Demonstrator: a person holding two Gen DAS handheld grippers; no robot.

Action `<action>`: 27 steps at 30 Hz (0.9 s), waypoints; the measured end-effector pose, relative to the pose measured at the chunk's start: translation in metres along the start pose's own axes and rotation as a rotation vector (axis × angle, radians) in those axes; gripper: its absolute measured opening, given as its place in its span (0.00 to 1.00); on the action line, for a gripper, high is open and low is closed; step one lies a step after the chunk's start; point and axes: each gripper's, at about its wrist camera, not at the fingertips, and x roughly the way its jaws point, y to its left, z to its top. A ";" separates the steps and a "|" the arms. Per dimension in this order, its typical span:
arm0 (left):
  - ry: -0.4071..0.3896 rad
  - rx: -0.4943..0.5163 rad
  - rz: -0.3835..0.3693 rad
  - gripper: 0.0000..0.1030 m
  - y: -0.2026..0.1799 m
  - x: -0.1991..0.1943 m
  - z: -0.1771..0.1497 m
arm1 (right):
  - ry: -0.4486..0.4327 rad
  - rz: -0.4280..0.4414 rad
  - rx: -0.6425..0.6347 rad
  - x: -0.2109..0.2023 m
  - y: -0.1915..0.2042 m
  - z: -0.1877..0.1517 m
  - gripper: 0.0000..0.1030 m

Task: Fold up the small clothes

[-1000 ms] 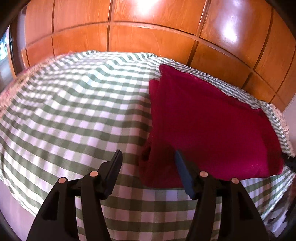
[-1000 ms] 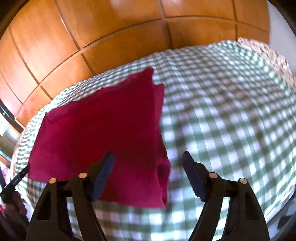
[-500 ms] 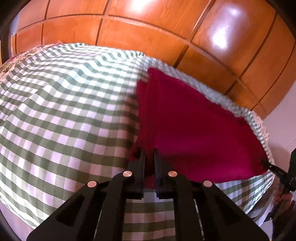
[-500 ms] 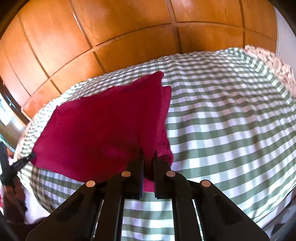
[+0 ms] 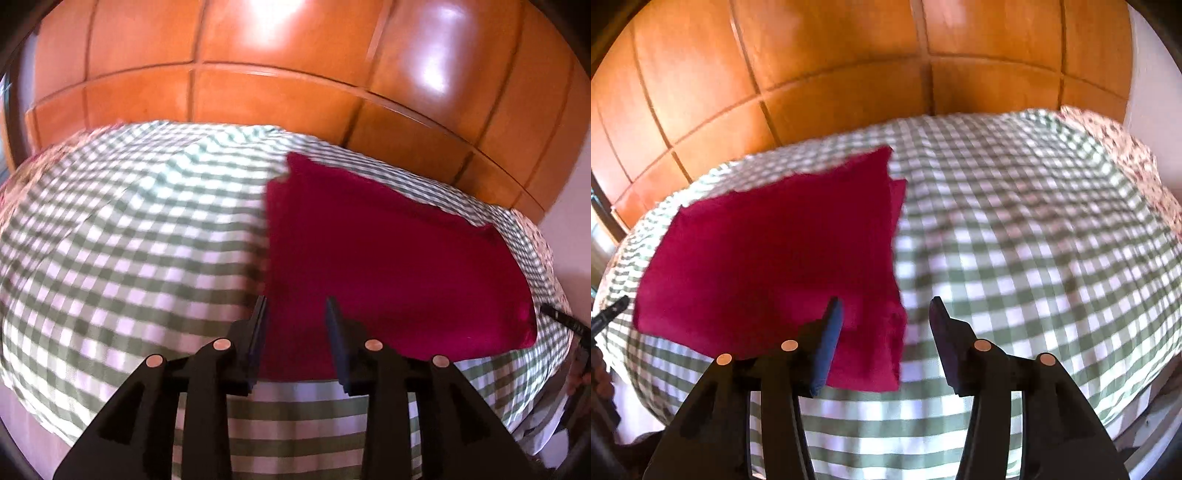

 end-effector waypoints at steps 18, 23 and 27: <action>0.017 0.061 -0.067 0.47 -0.037 0.034 0.033 | 0.009 -0.057 0.040 0.106 0.031 0.046 0.48; 0.014 0.149 -0.129 0.33 -0.060 0.052 0.069 | -0.014 -0.053 0.039 0.107 0.028 0.045 0.48; 0.089 0.250 -0.150 0.27 -0.092 0.089 0.084 | -0.026 -0.050 0.033 0.106 0.027 0.043 0.49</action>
